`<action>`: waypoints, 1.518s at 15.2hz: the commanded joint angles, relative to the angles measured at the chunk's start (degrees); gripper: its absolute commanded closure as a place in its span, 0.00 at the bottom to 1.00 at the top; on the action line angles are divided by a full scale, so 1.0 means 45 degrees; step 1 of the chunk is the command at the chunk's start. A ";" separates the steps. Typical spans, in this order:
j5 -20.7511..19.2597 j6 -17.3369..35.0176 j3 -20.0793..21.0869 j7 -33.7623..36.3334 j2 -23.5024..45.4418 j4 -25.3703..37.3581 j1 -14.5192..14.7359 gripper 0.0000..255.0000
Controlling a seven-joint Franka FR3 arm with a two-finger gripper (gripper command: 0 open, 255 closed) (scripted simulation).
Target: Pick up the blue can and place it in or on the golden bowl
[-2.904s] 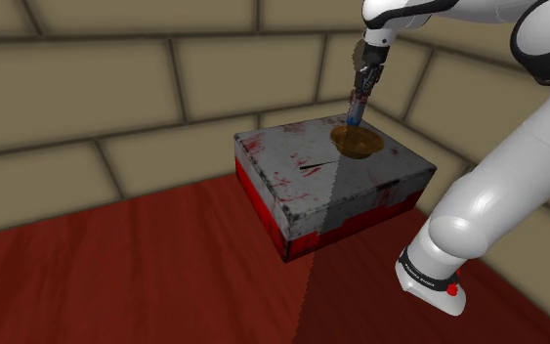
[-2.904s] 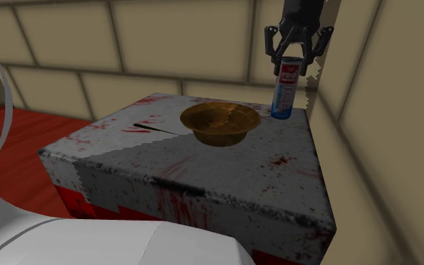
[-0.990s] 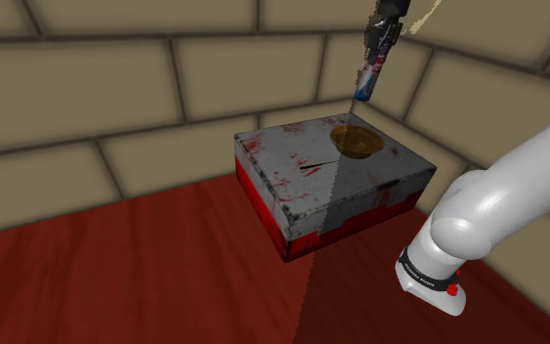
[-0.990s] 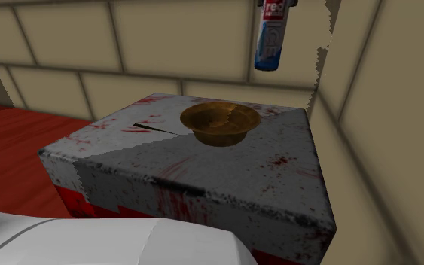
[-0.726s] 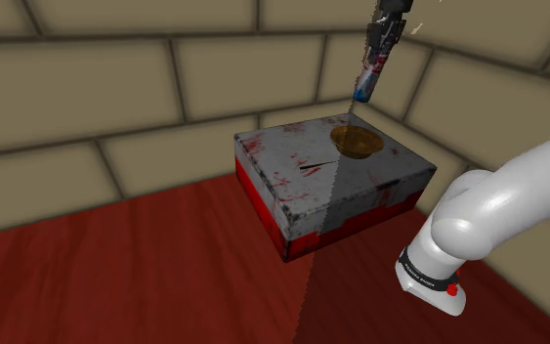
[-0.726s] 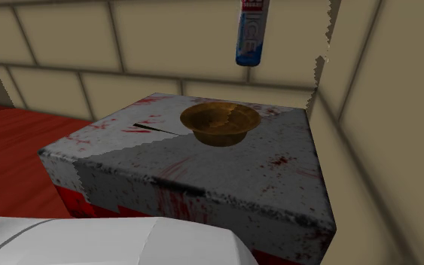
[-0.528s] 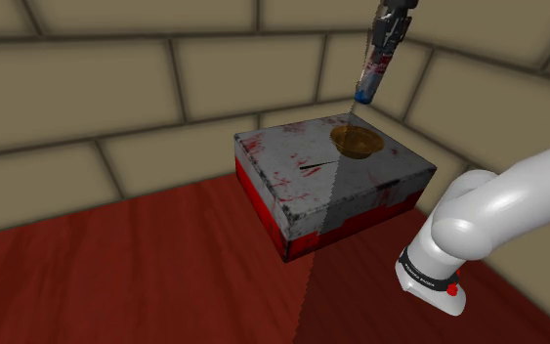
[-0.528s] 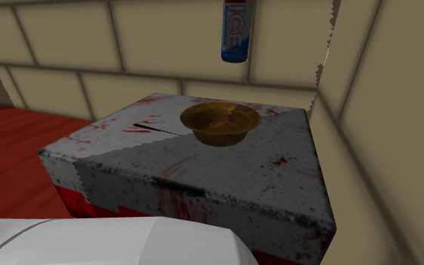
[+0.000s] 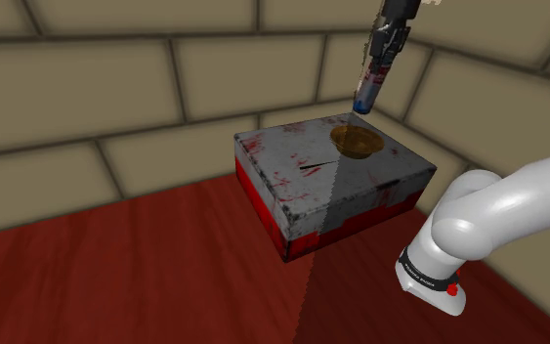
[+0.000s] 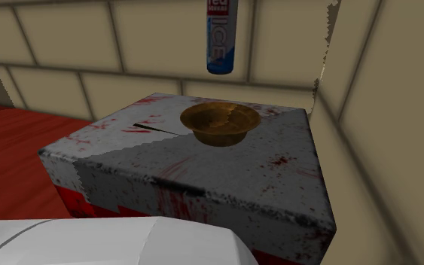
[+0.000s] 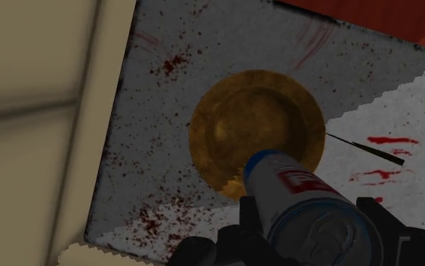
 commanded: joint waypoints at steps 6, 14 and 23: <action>-0.0119 0.1119 -0.0060 0.0063 -0.0556 -0.1660 -0.0081 1.00; -0.0249 0.2385 -0.0159 0.0128 -0.0990 -0.3357 -0.0162 1.00; -0.0295 0.2802 -0.0199 0.0146 -0.1098 -0.3882 -0.0188 1.00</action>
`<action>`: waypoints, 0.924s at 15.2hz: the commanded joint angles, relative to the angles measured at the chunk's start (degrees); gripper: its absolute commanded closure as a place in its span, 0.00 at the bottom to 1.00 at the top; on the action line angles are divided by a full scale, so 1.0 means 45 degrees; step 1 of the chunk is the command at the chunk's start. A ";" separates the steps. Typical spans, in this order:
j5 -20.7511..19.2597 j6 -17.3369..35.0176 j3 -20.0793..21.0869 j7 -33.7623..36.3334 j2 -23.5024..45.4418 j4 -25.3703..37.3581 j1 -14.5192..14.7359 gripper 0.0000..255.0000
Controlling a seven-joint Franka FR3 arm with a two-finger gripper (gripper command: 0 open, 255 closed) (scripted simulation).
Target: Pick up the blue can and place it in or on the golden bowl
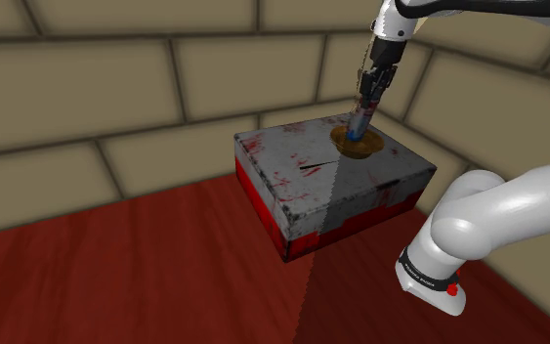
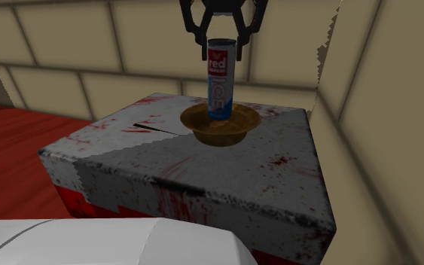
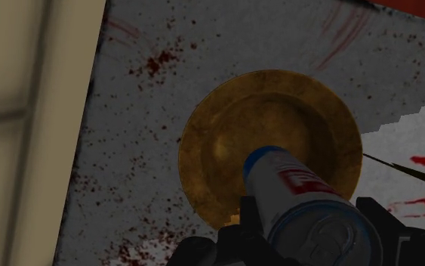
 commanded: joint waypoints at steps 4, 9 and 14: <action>0.0000 0.0003 0.0001 0.0001 -0.0003 0.0000 0.0000 0.00; 0.0084 -0.0791 0.0070 -0.0039 0.0219 0.1015 0.0050 0.00; 0.0155 -0.1498 0.0121 -0.0081 0.0469 0.1970 0.0093 0.00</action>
